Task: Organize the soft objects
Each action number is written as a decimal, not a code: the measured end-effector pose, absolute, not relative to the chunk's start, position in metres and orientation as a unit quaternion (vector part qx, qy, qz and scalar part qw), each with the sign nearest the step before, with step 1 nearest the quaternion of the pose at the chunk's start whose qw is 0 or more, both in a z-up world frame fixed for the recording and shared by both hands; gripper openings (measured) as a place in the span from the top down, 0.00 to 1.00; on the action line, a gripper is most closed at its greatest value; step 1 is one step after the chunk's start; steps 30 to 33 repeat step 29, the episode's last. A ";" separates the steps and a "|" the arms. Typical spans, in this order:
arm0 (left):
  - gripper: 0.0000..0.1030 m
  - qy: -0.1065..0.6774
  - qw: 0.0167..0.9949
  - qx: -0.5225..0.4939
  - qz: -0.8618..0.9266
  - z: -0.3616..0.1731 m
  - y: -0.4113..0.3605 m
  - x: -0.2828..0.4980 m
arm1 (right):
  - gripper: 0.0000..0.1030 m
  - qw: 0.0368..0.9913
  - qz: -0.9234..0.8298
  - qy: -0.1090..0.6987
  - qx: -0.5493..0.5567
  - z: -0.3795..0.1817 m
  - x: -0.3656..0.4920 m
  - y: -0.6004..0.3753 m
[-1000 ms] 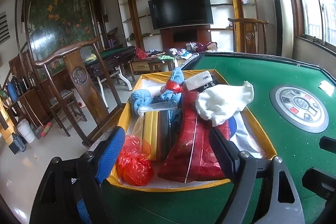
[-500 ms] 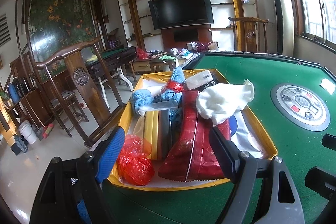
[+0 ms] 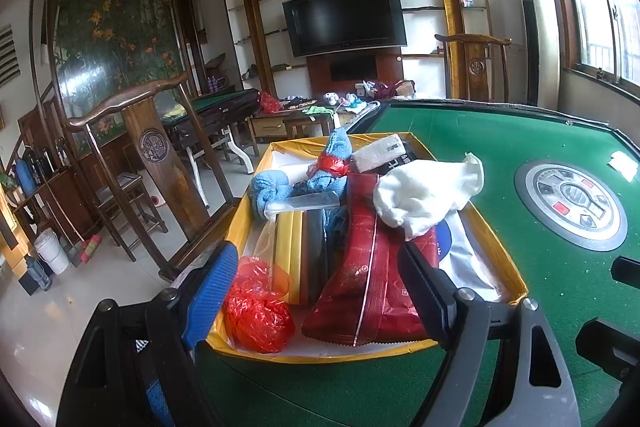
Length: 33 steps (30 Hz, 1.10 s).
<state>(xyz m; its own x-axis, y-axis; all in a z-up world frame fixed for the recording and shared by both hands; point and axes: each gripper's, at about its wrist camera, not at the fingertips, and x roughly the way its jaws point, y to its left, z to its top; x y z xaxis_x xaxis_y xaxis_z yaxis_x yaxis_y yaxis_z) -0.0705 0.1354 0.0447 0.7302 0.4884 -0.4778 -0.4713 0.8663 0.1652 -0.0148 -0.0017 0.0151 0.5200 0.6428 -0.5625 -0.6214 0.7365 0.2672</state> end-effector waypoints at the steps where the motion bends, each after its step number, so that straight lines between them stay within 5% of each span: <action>1: 0.20 0.261 0.930 0.016 0.259 0.046 0.135 -0.070 | 0.00 0.872 0.363 0.330 0.016 0.015 -0.015 -0.002; 33: 0.20 0.239 0.916 0.010 0.322 0.052 0.141 -0.075 | 0.00 0.870 0.358 0.338 0.020 0.012 -0.013 -0.002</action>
